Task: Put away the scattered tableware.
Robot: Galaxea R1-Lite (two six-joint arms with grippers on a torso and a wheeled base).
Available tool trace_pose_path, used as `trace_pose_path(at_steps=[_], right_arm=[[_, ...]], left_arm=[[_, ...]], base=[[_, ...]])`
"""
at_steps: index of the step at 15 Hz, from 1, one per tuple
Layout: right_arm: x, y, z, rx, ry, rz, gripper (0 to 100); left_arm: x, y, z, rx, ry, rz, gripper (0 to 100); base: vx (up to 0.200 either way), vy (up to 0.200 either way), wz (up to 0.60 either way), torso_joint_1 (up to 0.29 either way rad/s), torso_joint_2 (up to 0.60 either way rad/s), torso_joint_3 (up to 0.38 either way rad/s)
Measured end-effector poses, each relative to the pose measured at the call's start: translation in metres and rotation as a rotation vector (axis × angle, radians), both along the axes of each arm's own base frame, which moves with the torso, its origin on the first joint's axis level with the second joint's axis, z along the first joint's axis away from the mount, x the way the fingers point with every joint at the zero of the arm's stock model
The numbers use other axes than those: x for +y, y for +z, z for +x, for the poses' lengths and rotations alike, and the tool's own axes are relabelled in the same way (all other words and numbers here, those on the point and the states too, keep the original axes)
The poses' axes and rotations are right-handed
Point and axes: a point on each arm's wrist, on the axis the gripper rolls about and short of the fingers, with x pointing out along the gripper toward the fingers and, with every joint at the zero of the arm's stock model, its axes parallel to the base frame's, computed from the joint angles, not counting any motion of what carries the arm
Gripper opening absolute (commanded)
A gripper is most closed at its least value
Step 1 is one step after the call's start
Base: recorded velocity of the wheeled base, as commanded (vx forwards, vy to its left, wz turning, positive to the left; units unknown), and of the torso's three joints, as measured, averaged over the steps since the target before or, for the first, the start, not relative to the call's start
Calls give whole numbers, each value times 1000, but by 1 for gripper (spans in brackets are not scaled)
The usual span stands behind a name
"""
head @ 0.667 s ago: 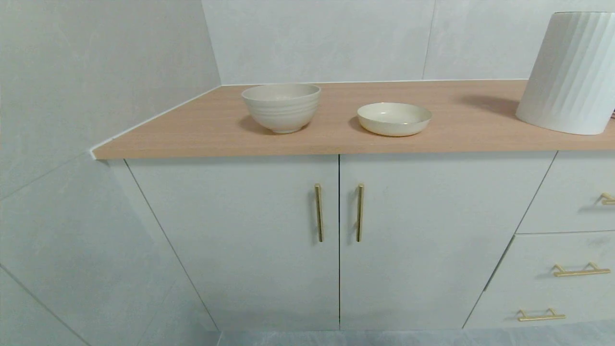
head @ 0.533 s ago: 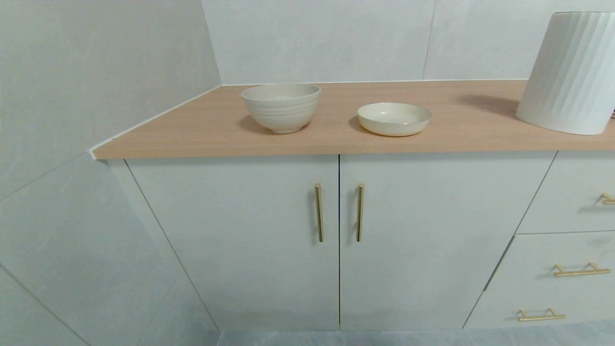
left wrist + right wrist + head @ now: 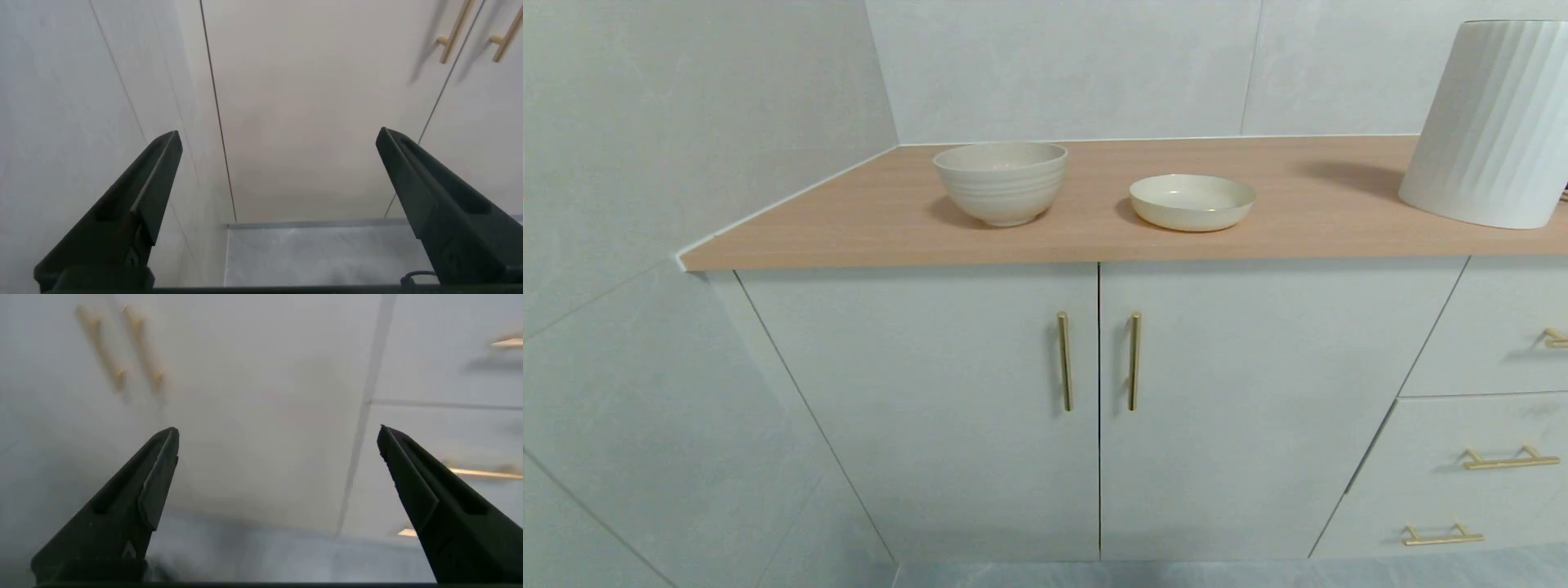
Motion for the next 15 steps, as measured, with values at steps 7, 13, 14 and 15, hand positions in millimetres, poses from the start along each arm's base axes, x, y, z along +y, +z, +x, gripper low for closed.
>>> trace_pose_path(at_steps=[7, 13, 14, 15], right_arm=[[49, 64, 174, 295, 330, 11, 100], [145, 58, 266, 389, 652, 66, 100], [153, 53, 274, 395, 662, 65, 100], [161, 47, 282, 385, 672, 66, 100]], left_arm=[[0, 0, 0, 0, 0, 0, 100], [0, 0, 0, 0, 0, 0, 100], [0, 0, 0, 0, 0, 0, 100], [0, 0, 0, 0, 0, 0, 100]], base=[[0, 0, 0, 0, 0, 0], [0, 0, 0, 0, 0, 0], [0, 0, 0, 0, 0, 0], [0, 0, 0, 0, 0, 0]])
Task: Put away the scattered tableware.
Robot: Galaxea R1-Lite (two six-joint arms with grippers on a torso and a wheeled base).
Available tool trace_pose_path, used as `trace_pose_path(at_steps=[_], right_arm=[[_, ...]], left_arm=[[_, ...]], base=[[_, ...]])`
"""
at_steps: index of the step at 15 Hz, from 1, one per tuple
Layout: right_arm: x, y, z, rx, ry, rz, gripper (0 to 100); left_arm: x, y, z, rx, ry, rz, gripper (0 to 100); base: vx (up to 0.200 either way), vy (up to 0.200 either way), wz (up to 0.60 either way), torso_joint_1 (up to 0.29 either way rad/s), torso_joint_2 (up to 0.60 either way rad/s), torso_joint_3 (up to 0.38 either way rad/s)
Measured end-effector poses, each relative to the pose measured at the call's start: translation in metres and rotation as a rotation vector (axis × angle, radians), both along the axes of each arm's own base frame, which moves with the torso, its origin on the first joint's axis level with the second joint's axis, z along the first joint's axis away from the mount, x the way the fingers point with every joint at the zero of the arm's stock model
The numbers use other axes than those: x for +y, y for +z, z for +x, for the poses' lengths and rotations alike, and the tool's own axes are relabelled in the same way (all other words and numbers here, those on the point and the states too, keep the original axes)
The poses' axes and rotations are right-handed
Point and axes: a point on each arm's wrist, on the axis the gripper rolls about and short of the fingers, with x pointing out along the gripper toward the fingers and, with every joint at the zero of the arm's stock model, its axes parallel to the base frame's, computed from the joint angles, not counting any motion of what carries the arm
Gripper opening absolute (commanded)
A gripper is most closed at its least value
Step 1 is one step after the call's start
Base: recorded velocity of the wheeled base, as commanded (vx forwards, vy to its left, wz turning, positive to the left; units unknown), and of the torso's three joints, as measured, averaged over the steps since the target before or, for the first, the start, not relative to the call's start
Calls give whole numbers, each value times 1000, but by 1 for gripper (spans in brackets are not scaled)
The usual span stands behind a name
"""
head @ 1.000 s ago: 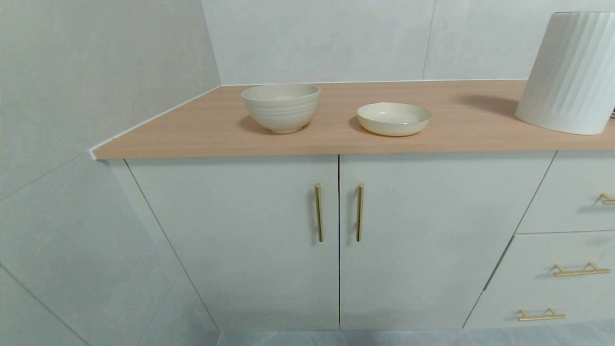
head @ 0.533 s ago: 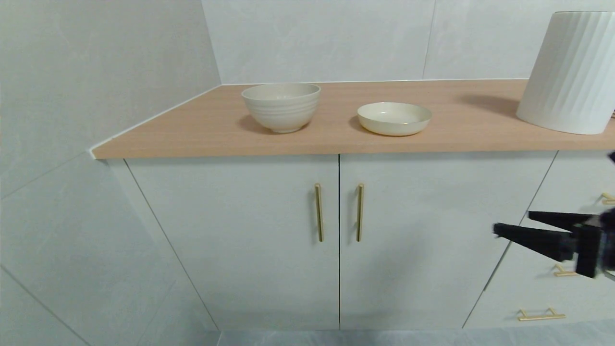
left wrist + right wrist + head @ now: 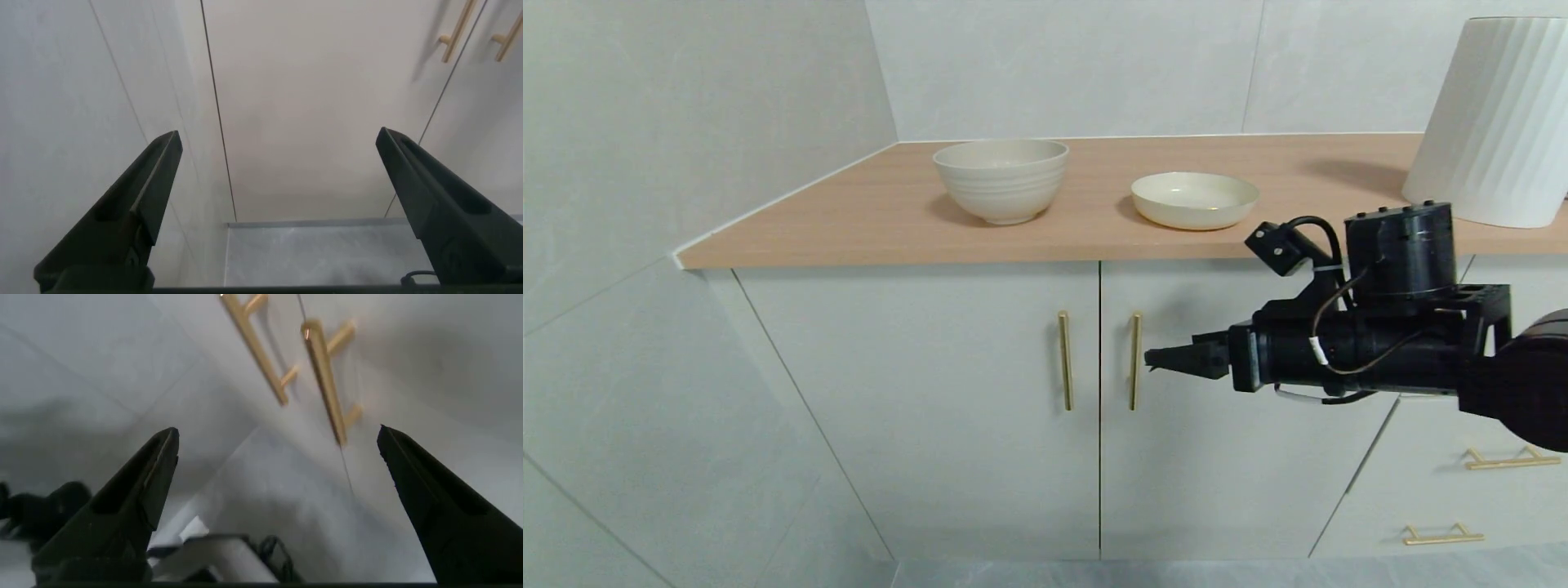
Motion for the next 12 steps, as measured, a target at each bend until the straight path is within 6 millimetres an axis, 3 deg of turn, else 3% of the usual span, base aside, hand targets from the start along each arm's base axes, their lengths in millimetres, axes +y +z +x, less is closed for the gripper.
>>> trace_pose_path(at_steps=[5, 12], right_arm=[[28, -32, 33, -8, -9, 90, 100], [47, -60, 43, 9, -15, 106, 100]], left_arm=[[0, 0, 0, 0, 0, 0, 100], [0, 0, 0, 0, 0, 0, 100]], base=[[0, 0, 0, 0, 0, 0], [0, 0, 0, 0, 0, 0]])
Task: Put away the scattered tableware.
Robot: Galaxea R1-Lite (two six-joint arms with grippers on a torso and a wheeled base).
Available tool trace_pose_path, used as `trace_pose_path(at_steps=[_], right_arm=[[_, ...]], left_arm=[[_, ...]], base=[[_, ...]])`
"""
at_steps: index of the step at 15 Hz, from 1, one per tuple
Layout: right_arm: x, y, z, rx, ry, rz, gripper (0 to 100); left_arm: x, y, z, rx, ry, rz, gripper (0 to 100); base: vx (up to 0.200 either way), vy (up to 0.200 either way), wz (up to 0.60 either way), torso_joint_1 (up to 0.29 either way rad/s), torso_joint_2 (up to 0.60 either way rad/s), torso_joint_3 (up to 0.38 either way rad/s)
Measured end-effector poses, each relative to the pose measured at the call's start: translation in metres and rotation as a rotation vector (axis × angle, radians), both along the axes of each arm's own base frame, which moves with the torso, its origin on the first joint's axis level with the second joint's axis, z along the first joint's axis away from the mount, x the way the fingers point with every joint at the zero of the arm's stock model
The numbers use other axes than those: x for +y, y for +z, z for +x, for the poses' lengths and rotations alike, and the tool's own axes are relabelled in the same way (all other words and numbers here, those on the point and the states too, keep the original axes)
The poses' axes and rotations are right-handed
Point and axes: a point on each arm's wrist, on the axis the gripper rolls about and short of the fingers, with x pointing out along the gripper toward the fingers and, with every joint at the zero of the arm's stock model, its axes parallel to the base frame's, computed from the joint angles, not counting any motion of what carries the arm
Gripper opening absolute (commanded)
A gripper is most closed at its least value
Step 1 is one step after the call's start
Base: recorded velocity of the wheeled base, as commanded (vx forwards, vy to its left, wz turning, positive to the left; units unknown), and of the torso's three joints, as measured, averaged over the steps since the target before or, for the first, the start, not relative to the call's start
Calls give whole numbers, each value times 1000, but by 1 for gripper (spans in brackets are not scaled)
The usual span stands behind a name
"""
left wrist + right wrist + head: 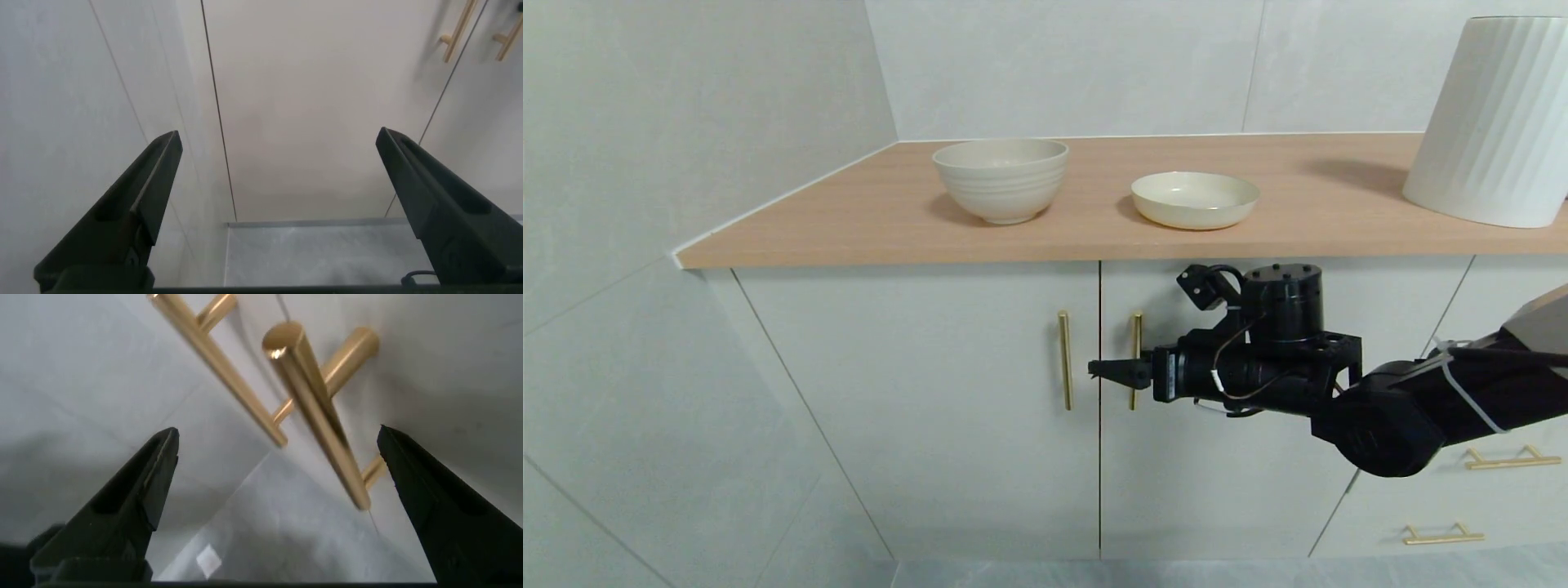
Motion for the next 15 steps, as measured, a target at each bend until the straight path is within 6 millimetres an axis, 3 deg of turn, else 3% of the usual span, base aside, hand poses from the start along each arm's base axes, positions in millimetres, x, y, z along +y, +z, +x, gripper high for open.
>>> trace_pose_path(at_steps=[6, 15], right_arm=[[14, -12, -3, 26, -20, 32, 100], [8, -8, -44, 85, 160, 48, 100]], left_arm=[[0, 0, 0, 0, -1, 0, 100], [0, 0, 0, 0, 0, 0, 100]], base=[[0, 0, 0, 0, 0, 0], [0, 0, 0, 0, 0, 0]])
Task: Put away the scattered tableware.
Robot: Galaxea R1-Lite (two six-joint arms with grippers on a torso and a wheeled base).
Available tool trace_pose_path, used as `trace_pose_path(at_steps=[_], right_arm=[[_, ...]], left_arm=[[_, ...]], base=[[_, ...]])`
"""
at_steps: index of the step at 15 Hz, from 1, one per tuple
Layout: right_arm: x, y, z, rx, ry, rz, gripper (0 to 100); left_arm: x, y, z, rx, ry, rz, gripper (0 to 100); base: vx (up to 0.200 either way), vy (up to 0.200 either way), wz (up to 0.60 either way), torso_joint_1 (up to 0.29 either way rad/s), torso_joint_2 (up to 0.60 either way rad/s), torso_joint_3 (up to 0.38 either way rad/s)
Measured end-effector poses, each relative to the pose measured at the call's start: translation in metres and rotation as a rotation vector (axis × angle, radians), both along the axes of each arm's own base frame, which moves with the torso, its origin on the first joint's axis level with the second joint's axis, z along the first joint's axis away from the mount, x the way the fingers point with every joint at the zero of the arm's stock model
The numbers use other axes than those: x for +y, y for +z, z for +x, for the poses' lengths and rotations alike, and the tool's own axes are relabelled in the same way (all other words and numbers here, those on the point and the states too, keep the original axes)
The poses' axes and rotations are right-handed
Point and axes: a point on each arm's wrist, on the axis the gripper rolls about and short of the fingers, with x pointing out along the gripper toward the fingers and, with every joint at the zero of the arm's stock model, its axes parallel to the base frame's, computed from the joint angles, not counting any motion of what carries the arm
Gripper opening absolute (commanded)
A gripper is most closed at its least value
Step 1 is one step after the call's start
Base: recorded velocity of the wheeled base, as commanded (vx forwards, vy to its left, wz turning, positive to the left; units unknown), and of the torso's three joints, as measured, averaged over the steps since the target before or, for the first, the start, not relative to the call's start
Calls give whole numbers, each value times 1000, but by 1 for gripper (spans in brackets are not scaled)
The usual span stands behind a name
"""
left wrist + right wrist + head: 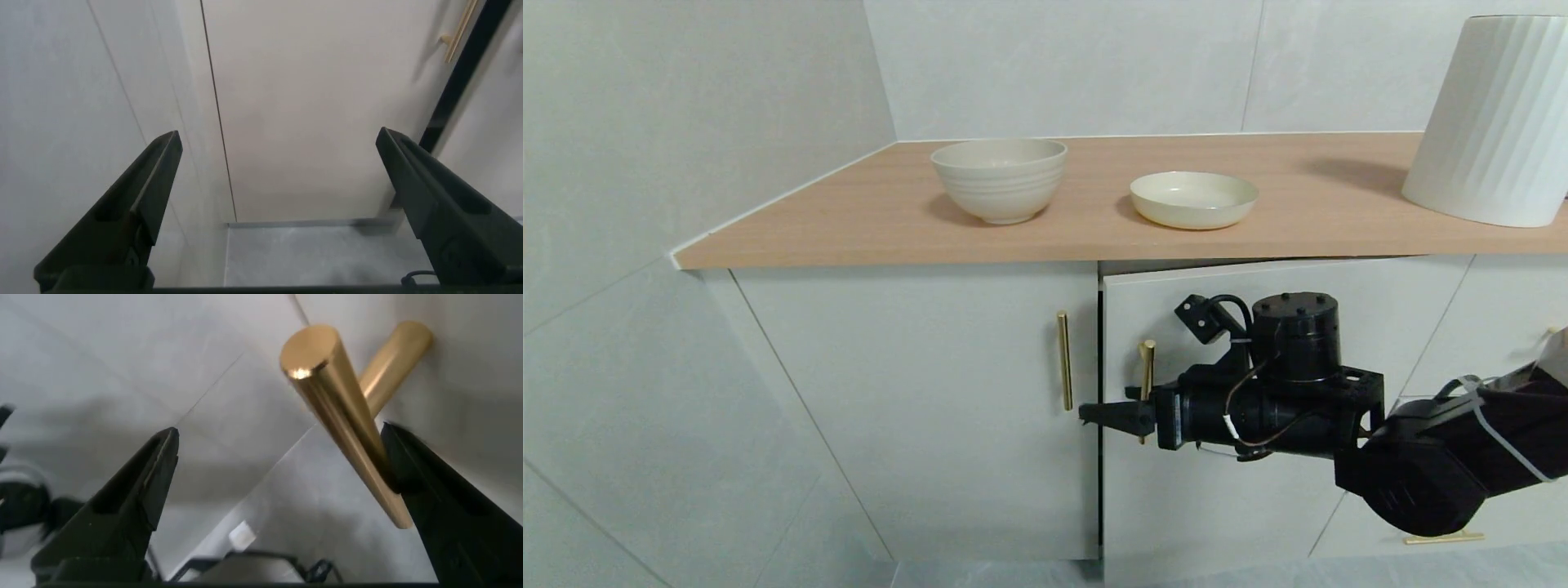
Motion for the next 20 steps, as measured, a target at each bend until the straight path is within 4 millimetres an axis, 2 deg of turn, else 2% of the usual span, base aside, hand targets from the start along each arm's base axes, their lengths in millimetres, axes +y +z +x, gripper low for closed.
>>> trace_pose_path(at_steps=[7, 13, 15, 17, 20], right_arm=[[-13, 4, -39, 25, 80, -10, 100], [-22, 7, -58, 33, 123, -9, 100], [-25, 7, -66, 37, 133, -11, 100], [-30, 7, -74, 40, 145, -13, 100], [-39, 8, -85, 42, 153, -12, 100]], left_arm=[[0, 0, 0, -1, -4, 20, 100], [0, 4, -1, -12, -9, 31, 100], [-1, 32, -9, -75, -33, 31, 100], [-3, 62, -9, -60, -120, 43, 100], [-5, 103, 20, 71, -241, 57, 100]], base=[[0, 0, 0, 0, 0, 0], [0, 0, 0, 0, 0, 0], [0, 0, 0, 0, 0, 0], [0, 0, 0, 0, 0, 0], [0, 0, 0, 0, 0, 0]])
